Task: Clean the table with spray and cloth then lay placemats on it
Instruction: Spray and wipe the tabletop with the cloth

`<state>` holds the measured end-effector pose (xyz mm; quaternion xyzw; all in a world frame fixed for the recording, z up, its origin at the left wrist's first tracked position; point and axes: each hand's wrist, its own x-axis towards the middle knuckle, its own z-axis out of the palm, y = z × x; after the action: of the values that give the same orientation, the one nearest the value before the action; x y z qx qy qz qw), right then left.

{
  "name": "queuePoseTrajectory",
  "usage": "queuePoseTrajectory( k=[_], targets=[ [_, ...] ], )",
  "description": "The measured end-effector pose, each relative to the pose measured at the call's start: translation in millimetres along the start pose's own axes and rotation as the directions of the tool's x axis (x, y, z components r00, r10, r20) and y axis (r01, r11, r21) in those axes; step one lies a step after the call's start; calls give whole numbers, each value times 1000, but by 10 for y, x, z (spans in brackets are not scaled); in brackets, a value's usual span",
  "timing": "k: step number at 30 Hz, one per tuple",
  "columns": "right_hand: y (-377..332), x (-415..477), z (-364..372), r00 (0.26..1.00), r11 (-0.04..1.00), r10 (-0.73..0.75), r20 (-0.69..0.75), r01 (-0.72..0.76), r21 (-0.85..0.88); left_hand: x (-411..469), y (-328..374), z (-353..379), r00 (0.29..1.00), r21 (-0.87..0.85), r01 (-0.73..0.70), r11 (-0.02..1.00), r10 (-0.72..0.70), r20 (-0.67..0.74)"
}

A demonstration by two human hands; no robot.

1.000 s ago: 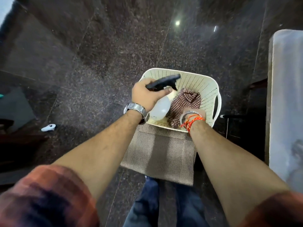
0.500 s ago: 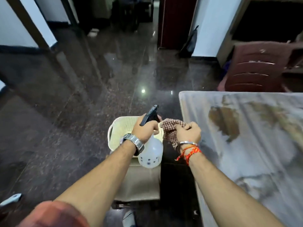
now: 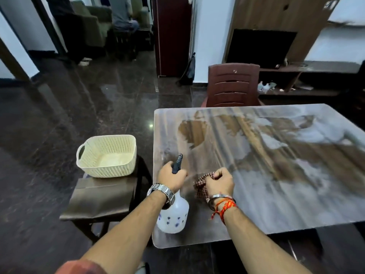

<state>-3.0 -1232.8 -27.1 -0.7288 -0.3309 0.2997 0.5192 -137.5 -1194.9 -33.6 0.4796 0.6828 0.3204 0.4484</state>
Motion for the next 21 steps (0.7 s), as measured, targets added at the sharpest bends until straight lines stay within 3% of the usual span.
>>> queuePoseTrajectory(
  k=[6, 10, 13, 21],
  targets=[
    [334, 67, -330, 1000, 991, -14, -7, 13, -131, -307, 138, 188, 999, 163, -22, 986, 28, -34],
    [384, 103, -369, 999, 989, -38, -9, 36, -140, -304, 160, 204, 999, 74, 41, 996, -41, -5],
    [428, 137, -279, 999, 988, -33, -4, 32, -150, -262, 118, 191, 996, 88, 59, 994, -64, 63],
    [455, 276, 68, 996, 983, -87, -23, 82, -163, 98, 175, 220, 993, 115, 92, 989, -99, 60]
  ],
)
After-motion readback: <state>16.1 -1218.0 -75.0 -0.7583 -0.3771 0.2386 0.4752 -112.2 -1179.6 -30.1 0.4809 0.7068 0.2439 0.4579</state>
